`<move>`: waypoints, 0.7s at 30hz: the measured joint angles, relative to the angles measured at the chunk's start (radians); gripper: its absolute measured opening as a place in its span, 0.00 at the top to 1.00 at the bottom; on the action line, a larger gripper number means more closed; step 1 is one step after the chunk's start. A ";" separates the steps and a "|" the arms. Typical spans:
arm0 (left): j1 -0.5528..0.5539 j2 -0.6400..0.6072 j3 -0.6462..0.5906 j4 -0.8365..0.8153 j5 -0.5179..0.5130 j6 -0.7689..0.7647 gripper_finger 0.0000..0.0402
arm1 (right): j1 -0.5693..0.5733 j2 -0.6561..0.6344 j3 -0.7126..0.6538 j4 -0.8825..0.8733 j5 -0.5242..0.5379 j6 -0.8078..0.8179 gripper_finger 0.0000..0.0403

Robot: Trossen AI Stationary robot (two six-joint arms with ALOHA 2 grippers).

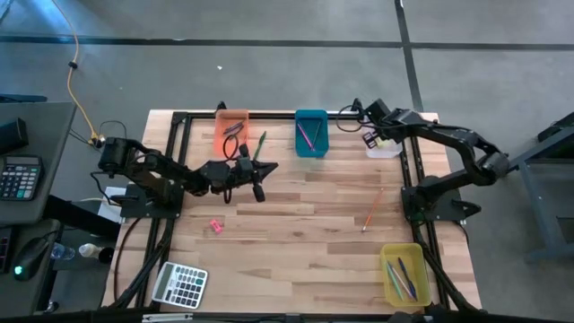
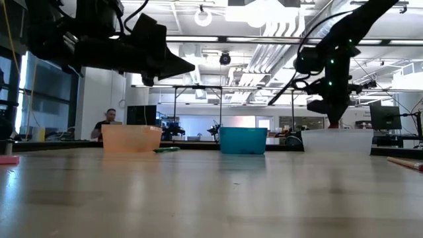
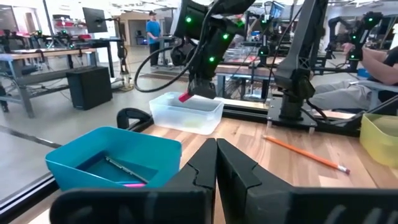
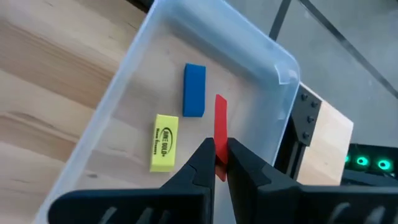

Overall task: Sort crayons/erasers/pens/pencils in bins
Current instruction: Put the orange eraser into the transparent bin

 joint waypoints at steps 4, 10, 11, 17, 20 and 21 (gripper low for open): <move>0.000 0.000 0.000 -0.001 0.000 0.000 1.00 | -0.025 0.001 -0.045 0.057 -0.007 -0.025 0.97; 0.000 0.000 0.000 -0.001 0.027 -0.018 1.00 | -0.024 0.032 -0.074 0.104 -0.010 -0.028 0.97; 0.000 0.000 0.000 -0.001 0.029 -0.018 1.00 | -0.025 0.043 -0.074 0.106 -0.010 -0.026 0.97; 0.000 0.000 0.000 -0.001 0.029 -0.026 1.00 | -0.024 0.092 -0.074 0.103 -0.009 -0.018 0.96; 0.000 0.000 0.000 -0.001 0.029 -0.026 1.00 | -0.024 0.097 -0.074 0.102 -0.009 -0.007 0.92; 0.000 0.000 0.000 -0.001 0.028 -0.026 1.00 | -0.024 0.097 -0.071 0.095 -0.009 -0.004 0.89</move>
